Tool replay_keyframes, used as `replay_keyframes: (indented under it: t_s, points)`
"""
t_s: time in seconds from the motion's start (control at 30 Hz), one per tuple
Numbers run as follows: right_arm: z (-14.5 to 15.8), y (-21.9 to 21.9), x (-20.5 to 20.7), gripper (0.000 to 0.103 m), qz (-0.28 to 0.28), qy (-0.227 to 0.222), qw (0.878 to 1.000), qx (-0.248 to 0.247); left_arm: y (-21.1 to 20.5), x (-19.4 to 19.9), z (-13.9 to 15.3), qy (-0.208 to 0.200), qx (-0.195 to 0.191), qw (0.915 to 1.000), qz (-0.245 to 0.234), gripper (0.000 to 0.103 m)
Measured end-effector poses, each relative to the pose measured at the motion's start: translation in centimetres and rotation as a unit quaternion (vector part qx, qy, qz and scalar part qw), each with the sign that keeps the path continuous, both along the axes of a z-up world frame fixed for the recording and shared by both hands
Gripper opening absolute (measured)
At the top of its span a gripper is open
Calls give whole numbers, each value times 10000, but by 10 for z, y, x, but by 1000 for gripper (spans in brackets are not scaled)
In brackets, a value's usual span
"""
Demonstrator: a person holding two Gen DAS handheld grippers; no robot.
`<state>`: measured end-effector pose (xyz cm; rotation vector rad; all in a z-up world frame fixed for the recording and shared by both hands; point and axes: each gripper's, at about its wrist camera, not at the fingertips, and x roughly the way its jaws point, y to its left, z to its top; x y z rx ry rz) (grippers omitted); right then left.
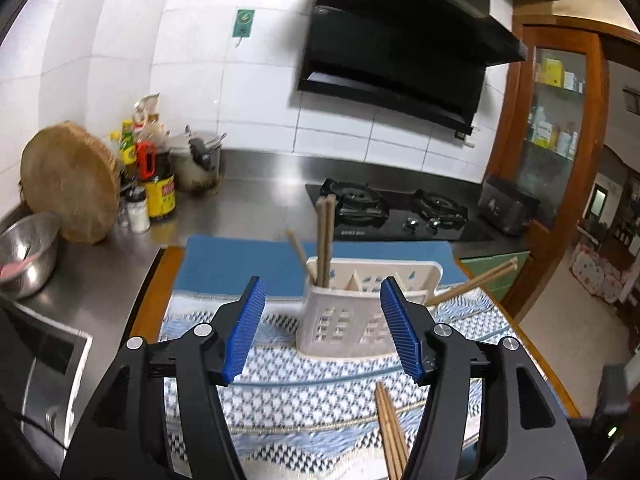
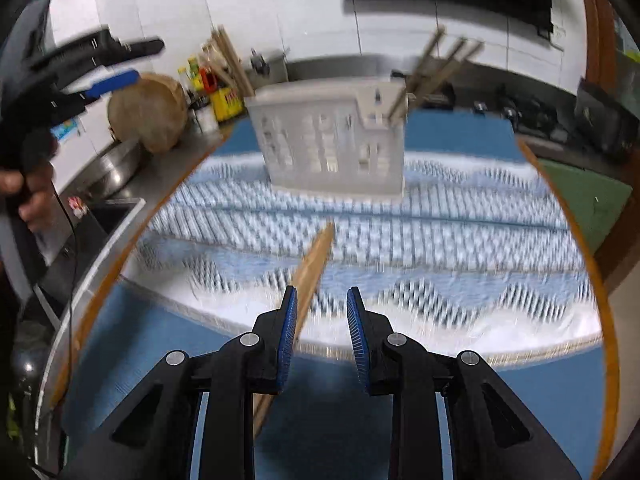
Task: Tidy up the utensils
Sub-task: 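Lower the right gripper to the pile and close on a chopstick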
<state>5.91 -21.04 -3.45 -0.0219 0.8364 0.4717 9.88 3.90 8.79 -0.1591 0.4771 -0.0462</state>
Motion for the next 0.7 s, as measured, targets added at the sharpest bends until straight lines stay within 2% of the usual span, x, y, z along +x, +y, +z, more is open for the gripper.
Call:
replay_keyframes:
  t_s: [0.23,0.7]
  points:
    - [-41,14,-10,23,-65,697,9974,170,10,-16,-22,243,-30,9996,150,66]
    - [-66,30,-10,15,-209,1203,9922,241,26,-34,-50,574,25,9979,300,68]
